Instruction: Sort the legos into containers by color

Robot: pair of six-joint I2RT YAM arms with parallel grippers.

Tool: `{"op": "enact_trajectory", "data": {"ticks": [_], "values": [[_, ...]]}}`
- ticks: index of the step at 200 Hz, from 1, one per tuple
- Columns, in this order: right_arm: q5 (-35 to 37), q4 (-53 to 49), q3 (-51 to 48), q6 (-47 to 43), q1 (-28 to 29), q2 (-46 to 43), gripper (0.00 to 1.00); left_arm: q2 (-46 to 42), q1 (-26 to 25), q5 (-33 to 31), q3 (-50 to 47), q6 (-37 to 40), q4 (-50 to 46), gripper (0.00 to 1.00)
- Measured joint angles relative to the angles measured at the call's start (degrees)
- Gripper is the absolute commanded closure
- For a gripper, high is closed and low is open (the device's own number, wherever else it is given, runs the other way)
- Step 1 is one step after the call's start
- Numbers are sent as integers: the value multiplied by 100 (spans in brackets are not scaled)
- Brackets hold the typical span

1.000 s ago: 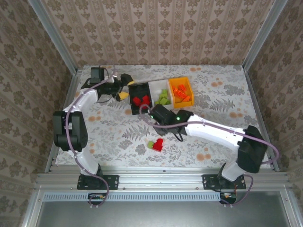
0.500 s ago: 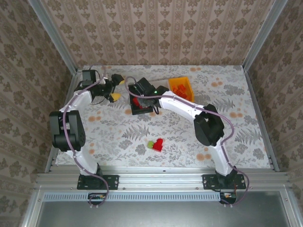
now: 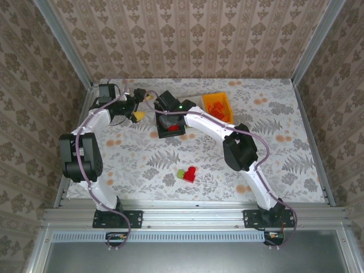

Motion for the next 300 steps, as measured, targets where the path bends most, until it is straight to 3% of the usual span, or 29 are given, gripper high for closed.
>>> {"op": "enact_trajectory", "data": {"ticks": [32, 60, 83, 113, 153, 300], "values": [[348, 177, -1821, 330, 308, -1447, 38, 0, -319, -61, 0, 4, -13, 0], [520, 348, -3755, 1569, 516, -3119, 32, -2, -820, -127, 0, 20, -55, 0], [562, 328, -4822, 2553, 708, -3803, 30, -7, -1257, -136, 0, 33, -92, 0], [365, 389, -5423, 3475, 1069, -3740, 32, -17, -1628, -151, 2, 103, -179, 0], [24, 651, -5482, 4105, 1139, -3320, 38, -17, -1808, -195, 7, 267, -345, 0], [-439, 1137, -5753, 5027, 1182, -2839, 60, -17, -1797, -236, 44, 308, -450, 0]]}}
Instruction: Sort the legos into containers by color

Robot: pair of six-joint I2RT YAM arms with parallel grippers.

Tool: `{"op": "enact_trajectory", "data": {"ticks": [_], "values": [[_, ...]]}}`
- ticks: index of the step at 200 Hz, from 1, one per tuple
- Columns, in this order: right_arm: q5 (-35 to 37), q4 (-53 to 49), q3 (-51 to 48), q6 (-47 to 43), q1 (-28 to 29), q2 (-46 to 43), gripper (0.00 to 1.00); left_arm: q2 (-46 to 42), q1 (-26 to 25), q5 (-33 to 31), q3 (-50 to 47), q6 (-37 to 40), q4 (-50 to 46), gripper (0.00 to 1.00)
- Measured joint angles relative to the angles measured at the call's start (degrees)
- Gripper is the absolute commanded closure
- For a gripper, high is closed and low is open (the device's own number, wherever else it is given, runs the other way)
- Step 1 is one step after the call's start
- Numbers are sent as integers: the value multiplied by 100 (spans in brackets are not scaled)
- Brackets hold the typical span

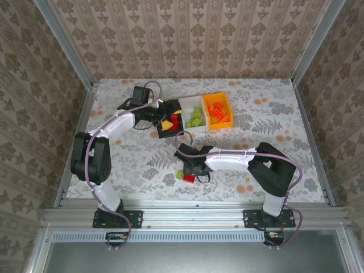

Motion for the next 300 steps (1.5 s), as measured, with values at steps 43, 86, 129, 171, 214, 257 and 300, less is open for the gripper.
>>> {"op": "enact_trajectory", "data": {"ticks": [43, 86, 129, 171, 214, 257, 300], "values": [[81, -24, 59, -24, 0, 39, 66, 0, 0, 0, 0, 0, 2, 0], [245, 59, 184, -155, 0, 140, 67, 0, 2, 0, 0, 2, 0, 0], [623, -131, 461, -549, -31, 151, 67, -2, 94, 4, 2, 0, 2, 0], [1027, -330, 1469, -1311, -286, 278, 66, -35, 789, 33, 2, -22, 33, 0], [1259, -267, 3556, -2223, -680, 1438, 66, -44, 1834, 46, -2, -72, 133, 0], [1091, -883, 5777, -2953, -1078, 3091, 56, -44, 1917, 116, -70, -284, 350, 0], [754, -1307, 6398, -3335, -1250, 3342, 38, -44, 1843, 229, -79, -376, 485, 0]]}}
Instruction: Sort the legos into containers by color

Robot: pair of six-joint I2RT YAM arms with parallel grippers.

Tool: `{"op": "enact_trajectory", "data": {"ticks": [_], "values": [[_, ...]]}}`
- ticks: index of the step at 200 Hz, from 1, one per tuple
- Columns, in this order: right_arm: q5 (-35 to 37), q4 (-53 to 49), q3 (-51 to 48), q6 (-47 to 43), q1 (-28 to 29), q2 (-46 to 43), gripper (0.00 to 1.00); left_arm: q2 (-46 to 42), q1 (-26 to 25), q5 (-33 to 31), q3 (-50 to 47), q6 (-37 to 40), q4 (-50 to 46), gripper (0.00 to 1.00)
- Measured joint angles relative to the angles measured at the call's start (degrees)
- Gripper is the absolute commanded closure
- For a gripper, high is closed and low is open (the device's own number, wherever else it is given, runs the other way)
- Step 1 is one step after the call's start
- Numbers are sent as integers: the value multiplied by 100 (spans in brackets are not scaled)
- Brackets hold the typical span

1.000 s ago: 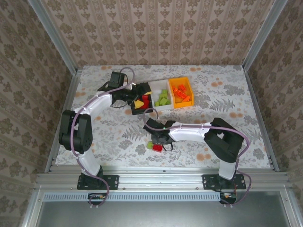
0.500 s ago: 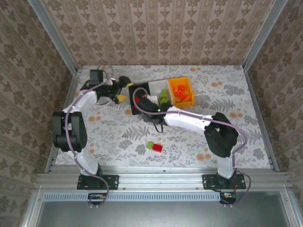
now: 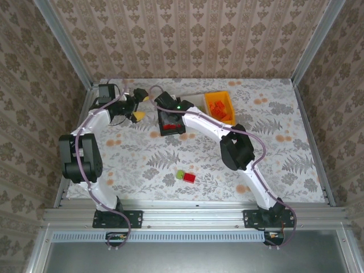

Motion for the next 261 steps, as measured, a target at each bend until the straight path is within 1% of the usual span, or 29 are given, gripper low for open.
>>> {"op": "enact_trajectory", "data": {"ticks": [18, 37, 56, 74, 90, 98, 120, 143, 164, 181, 218, 261], "values": [[-149, 35, -197, -42, 4, -245, 38, 0, -44, 28, 0, -39, 70, 0], [-249, 107, -688, -107, 87, -807, 39, 0, -162, 37, 0, -42, 85, 0], [-289, 306, -1320, -136, 249, -1576, 42, 0, -317, 44, 0, -42, 83, 0], [-345, 566, -2253, -219, 391, -2490, 42, -2, -472, 55, 0, -39, 79, 0], [-479, 726, -3193, -420, 494, -3259, 36, -13, -645, 55, 0, -33, 55, 0], [-577, 787, -3748, -562, 531, -3626, 32, -22, -761, 46, 0, -13, 31, 0], [-664, 723, -5018, -929, 772, -4188, 24, -24, -1193, 22, 9, 85, -50, 0], [-815, 505, -5969, -1121, 1244, -4284, 19, -24, -1591, 42, 7, 94, -87, 0], [-1141, 275, -6411, -1200, 1513, -4345, 16, -24, -1661, 79, 7, 94, -85, 0], [-1318, 157, -6483, -1226, 1622, -4424, 16, -24, -1611, 76, 7, 94, -85, 0], [-1471, 195, -6507, -1344, 1827, -4413, 16, -24, -1574, 79, 7, 94, -83, 0], [-1349, 446, -6457, -1502, 1786, -3877, 20, -24, -1578, 79, 7, 94, -83, 0]]}}
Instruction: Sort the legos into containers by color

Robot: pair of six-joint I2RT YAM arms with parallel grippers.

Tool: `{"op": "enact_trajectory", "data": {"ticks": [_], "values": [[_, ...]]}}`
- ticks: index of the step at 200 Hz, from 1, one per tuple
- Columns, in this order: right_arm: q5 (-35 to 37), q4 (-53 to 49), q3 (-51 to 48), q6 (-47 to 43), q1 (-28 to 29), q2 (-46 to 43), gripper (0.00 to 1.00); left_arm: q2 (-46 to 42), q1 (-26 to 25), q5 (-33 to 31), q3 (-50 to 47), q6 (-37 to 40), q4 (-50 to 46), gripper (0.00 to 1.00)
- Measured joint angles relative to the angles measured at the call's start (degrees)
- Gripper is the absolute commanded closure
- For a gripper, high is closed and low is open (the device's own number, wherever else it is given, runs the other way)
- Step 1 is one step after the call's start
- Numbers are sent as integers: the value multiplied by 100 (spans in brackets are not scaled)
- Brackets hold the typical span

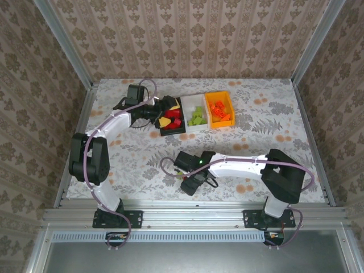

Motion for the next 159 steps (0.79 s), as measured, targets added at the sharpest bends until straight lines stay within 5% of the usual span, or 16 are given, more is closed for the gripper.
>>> {"op": "enact_trajectory", "data": {"ticks": [37, 86, 159], "values": [[111, 378, 9, -111, -216, 330, 30, 2, 0, 0, 0, 0, 0, 0], [229, 680, -7, -151, -262, 350, 55, 0, 42, 0, 0, 0, 0, 0], [935, 619, -61, -133, -387, -557, 61, 0, 367, -2, 0, -2, 2, 0]]}}
